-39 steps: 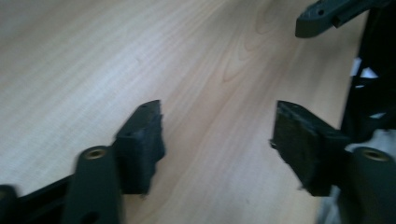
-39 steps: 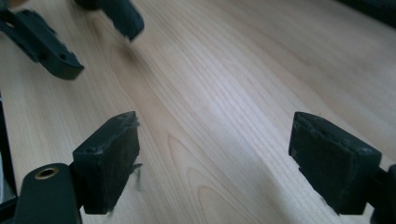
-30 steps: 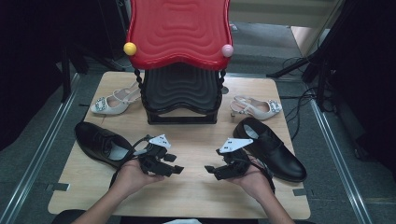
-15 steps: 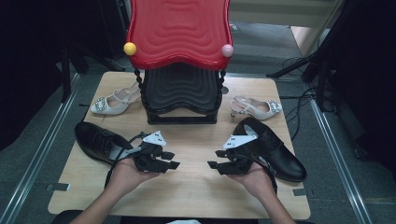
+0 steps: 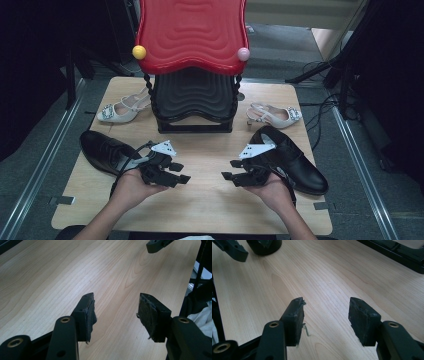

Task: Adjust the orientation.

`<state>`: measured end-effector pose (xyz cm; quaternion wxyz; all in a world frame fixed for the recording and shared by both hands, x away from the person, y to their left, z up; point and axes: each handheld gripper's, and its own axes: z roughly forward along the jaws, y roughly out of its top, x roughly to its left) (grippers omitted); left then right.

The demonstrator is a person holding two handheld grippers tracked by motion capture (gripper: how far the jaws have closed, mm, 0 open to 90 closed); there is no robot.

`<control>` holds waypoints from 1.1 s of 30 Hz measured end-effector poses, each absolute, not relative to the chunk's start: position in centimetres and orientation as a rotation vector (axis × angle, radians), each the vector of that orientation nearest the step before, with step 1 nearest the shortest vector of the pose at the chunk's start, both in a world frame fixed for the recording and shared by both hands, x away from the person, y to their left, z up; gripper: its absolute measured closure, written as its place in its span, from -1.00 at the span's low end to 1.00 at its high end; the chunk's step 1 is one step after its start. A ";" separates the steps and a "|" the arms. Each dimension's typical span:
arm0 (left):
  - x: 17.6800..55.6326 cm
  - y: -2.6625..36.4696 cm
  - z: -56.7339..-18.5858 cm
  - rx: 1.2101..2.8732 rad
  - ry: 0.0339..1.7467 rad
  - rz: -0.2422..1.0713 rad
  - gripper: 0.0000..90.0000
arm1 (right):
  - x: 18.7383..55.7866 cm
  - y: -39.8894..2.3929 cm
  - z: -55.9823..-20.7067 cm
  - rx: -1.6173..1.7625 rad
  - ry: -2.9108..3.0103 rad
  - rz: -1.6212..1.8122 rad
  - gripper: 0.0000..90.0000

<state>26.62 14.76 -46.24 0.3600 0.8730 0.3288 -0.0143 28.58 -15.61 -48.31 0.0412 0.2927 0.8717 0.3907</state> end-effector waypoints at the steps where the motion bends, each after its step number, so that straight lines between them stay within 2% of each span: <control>1: 26.6 14.9 -46.1 2.251 0.850 -0.034 0.05 | 28.6 -15.6 -48.3 0.901 2.670 1.199 0.03; 12: 26.8 18.1 -43.4 2.213 0.915 0.006 0.10 | 28.8 -15.8 -48.1 0.893 2.671 1.198 0.01; 33: 25.7 25.1 -42.2 2.198 1.127 0.073 0.06 | 29.5 -14.6 -48.6 0.813 2.717 1.137 -0.04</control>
